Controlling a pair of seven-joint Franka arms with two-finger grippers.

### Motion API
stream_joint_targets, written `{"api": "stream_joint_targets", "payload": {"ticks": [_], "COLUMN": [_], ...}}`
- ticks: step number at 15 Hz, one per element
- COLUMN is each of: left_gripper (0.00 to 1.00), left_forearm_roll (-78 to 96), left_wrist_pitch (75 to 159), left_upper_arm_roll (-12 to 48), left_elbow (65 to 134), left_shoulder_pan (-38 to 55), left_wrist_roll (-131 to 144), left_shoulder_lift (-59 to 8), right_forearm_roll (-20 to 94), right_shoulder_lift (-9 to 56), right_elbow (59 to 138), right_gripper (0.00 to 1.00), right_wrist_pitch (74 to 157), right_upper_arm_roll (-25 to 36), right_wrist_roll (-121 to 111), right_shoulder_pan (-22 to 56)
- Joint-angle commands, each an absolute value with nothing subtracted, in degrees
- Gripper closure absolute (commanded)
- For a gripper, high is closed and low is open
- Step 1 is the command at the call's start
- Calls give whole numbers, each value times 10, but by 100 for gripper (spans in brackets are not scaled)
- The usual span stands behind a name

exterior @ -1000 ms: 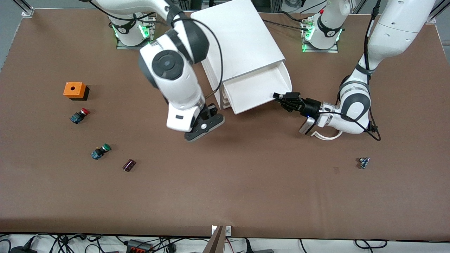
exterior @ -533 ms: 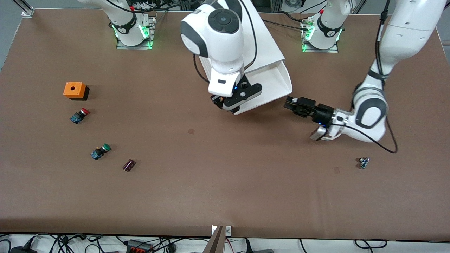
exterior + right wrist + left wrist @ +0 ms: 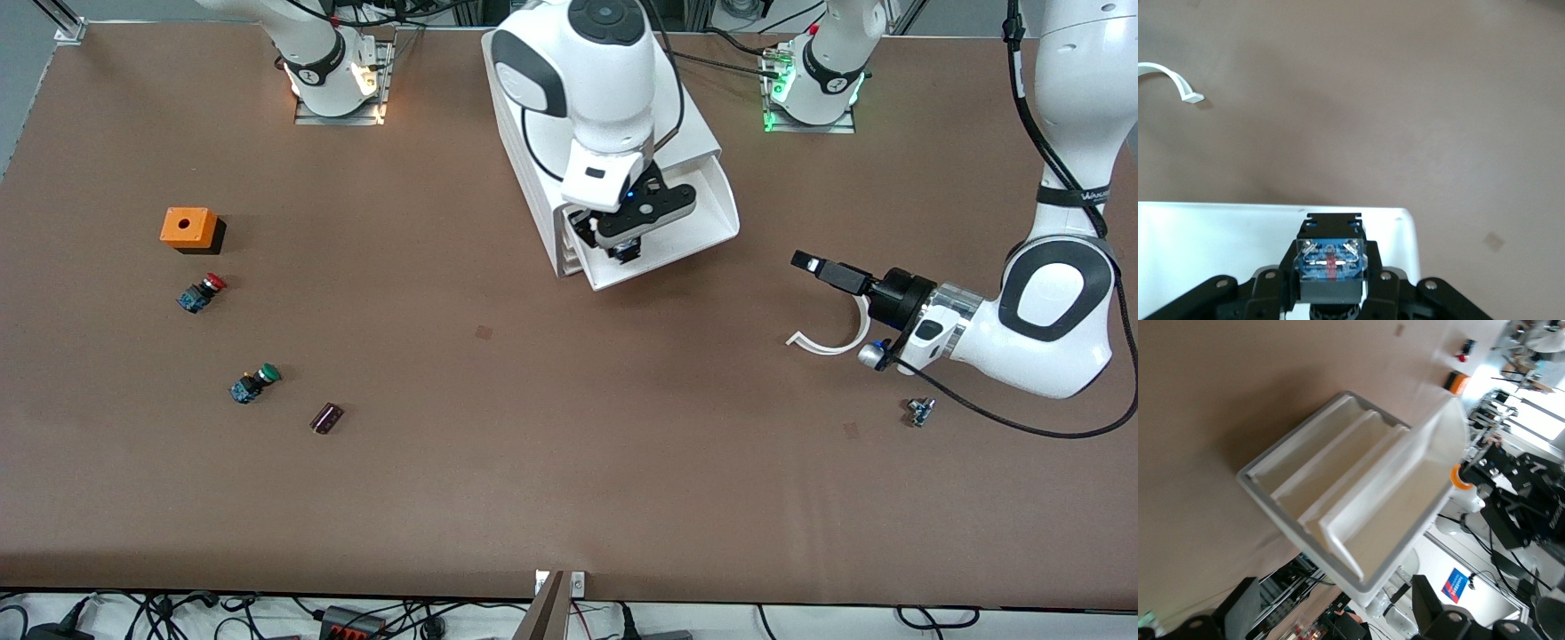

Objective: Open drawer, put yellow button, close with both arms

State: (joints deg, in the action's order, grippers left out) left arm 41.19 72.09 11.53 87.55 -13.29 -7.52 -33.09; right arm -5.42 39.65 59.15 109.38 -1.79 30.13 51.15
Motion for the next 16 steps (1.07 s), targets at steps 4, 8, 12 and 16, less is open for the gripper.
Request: {"api": "stream_joint_targets", "payload": {"ticks": [4, 8, 12, 16], "left_gripper": [0, 0, 0, 0], "left_forearm_roll": [243, 144, 116, 116], "left_wrist_pitch": [713, 715, 732, 732], "left_upper_arm_roll": [127, 128, 127, 125], "left_elbow": [858, 835, 836, 836], "left_shoulder_pan": [-128, -118, -91, -95], "left_wrist_roll": [42, 92, 122, 122], "left_shoulder_lift": [-323, -323, -324, -323], "right_forearm_roll": [-54, -54, -25, -20], "right_shoulder_lift": [431, 442, 447, 454], "right_elbow": [568, 569, 569, 569], "right_gripper": [100, 100, 100, 100], "right_wrist_pitch": [1107, 1107, 1104, 1100], "right_upper_arm_roll": [-18, -26, -33, -33], "right_wrist_roll": [330, 348, 366, 366], "right_shoulder_pan": [533, 539, 538, 537]}}
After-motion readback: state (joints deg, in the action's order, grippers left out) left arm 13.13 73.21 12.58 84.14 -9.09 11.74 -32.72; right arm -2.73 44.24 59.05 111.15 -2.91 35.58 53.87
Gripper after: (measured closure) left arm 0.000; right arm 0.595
